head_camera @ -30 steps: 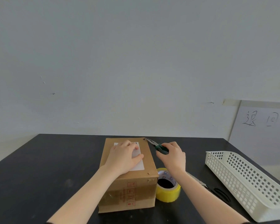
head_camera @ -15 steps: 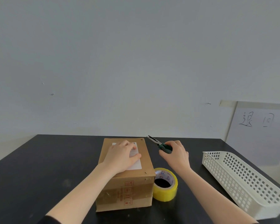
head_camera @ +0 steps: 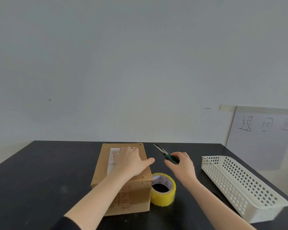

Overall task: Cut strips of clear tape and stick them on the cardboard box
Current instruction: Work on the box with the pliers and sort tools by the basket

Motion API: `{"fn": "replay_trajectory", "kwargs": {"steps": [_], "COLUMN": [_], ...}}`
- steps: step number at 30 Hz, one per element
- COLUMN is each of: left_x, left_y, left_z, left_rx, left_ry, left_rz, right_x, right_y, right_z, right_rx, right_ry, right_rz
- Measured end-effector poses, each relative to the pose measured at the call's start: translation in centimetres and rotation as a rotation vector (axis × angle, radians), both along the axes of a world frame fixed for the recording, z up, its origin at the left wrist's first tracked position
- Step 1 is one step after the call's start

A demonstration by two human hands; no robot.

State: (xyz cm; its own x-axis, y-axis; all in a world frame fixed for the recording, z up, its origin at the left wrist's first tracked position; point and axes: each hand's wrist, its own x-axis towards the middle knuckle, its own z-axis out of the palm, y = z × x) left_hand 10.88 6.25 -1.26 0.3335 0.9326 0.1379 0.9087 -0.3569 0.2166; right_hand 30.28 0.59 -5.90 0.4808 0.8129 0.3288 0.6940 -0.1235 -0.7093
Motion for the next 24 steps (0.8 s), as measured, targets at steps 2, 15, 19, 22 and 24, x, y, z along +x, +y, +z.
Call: {"fn": "replay_trajectory", "kwargs": {"steps": [2, 15, 19, 22, 24], "left_x": [0.3, -4.7, -6.6, -7.4, -7.8], "left_y": [-0.3, 1.2, 1.1, 1.1, 1.0], "left_z": [0.0, 1.4, 1.8, 2.2, 2.4], "left_rx": [-0.008, -0.148, -0.166, -0.202, -0.224], "left_ry": [0.009, 0.037, 0.081, 0.092, 0.102], "left_rz": [0.009, -0.225, -0.261, -0.247, -0.249], "right_x": [0.2, 0.7, 0.6, 0.5, 0.4], "right_y": [-0.3, -1.3, -1.6, -1.8, -2.0], "right_z": [0.1, 0.9, 1.2, 1.5, 1.8], "right_rx": [0.002, 0.0, -0.014, -0.023, -0.029], "right_ry": [0.004, 0.009, -0.034, -0.058, -0.073], "right_rz": [0.0, 0.067, 0.104, 0.134, 0.157]}}
